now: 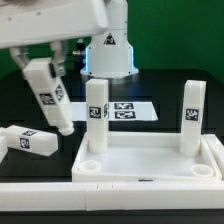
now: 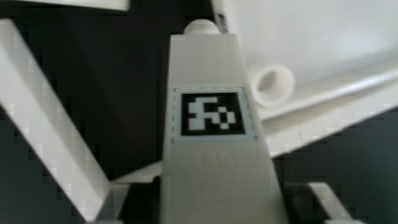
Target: Assemble desk
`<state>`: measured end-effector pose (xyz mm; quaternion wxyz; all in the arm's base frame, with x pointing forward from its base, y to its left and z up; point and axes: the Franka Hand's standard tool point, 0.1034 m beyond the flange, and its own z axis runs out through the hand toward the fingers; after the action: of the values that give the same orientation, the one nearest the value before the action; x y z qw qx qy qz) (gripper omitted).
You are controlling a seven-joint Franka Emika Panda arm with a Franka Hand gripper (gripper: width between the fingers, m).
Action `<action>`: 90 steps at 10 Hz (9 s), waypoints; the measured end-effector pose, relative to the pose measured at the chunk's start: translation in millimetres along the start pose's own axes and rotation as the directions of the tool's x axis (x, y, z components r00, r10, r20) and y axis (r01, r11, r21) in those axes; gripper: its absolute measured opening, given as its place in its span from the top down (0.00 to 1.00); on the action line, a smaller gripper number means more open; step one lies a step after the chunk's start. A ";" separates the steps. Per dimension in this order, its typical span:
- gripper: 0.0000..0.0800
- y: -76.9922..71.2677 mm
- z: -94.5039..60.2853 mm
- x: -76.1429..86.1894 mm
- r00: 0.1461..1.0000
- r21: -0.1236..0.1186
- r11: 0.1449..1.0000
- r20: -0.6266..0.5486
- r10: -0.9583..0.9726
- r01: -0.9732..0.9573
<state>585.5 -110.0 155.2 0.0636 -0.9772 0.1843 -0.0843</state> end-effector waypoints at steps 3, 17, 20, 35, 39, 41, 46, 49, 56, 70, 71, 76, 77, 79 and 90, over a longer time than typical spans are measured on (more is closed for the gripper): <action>0.64 5.1 2.7 1.6 0.990 -0.035 0.999 -0.137 -0.021 0.016; 0.64 -170.8 12.8 -37.5 0.953 -0.126 0.959 -0.138 -0.270 0.253; 0.64 -174.5 16.5 -39.2 0.952 -0.125 0.958 -0.138 -0.275 0.258; 0.64 -212.3 55.9 -35.8 0.949 -0.098 0.967 -0.190 -0.250 0.235; 0.64 -212.5 68.5 -41.9 0.946 -0.105 0.964 -0.190 -0.262 0.245; 0.64 -213.3 69.3 -41.3 0.935 -0.097 0.963 -0.232 -0.268 0.252; 0.55 -212.2 69.5 -41.5 0.935 -0.100 0.962 -0.228 -0.271 0.254; 0.21 -197.5 70.0 -36.4 0.969 -0.107 0.976 -0.140 -0.205 0.191; 0.19 -223.4 59.5 -29.4 0.994 -0.106 0.988 0.034 -0.108 0.111; 0.64 -219.3 60.3 -32.3 0.326 -0.040 0.325 -0.023 0.945 -0.945; 0.64 -219.3 60.4 -32.8 0.295 -0.042 0.294 -0.025 0.955 -0.955; 0.20 -218.1 64.8 -35.1 0.774 -0.031 0.774 -0.014 0.633 -0.633; 0.20 -217.7 65.1 -35.1 0.792 -0.032 0.792 -0.013 0.610 -0.610; 0.19 -216.5 65.2 -34.5 0.883 -0.036 0.882 -0.010 0.469 -0.469; 0.64 -217.5 68.6 -44.4 0.650 -0.064 0.647 -0.034 0.759 -0.760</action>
Offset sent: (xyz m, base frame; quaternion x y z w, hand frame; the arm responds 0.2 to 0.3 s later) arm 0.0315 0.0504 0.0573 -0.1566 -0.0003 -0.2087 0.9654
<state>633.6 113.9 115.7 0.0571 -0.8118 0.5794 -0.0452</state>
